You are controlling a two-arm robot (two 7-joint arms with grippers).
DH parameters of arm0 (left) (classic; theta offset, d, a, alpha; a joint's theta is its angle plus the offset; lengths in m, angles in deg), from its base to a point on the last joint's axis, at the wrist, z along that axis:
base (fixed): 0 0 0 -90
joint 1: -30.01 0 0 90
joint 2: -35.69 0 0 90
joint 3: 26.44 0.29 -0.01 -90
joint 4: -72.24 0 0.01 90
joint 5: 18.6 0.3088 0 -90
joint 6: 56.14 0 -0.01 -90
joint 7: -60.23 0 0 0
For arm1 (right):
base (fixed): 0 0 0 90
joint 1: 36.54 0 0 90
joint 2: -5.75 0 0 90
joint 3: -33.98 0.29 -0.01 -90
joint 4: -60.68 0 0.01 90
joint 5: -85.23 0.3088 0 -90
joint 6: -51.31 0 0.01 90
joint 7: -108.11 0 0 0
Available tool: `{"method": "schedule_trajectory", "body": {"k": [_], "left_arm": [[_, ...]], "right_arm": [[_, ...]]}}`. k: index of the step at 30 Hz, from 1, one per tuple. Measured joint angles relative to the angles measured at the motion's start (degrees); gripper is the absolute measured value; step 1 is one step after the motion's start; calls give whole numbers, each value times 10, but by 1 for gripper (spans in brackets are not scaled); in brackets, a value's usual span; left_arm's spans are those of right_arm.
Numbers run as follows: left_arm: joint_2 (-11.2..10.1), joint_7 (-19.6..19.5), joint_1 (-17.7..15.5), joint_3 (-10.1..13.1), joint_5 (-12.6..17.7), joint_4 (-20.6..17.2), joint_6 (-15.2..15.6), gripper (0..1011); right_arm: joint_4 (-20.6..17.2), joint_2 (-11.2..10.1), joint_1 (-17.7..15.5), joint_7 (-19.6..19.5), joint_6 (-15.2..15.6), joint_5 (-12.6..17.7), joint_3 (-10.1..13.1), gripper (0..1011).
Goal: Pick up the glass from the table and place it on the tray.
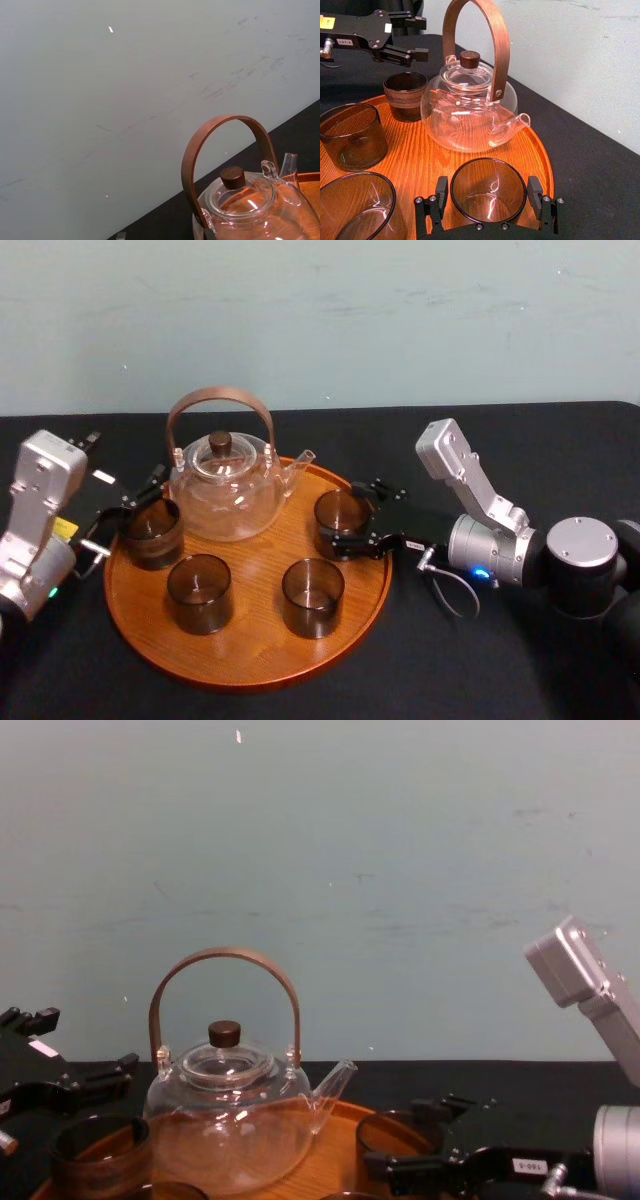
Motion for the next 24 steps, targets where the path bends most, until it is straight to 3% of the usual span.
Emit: {"method": "schedule_trajectory", "body": {"k": [15, 24], "left_arm": [[0, 0, 0, 0, 0, 0, 0, 1001], [0, 0, 0, 0, 0, 0, 0, 1001]], "right_arm": [[-1, 0, 0, 1, -1, 1, 0, 1002], [-47, -27, -27, 5, 14, 22, 18, 1002]]}}
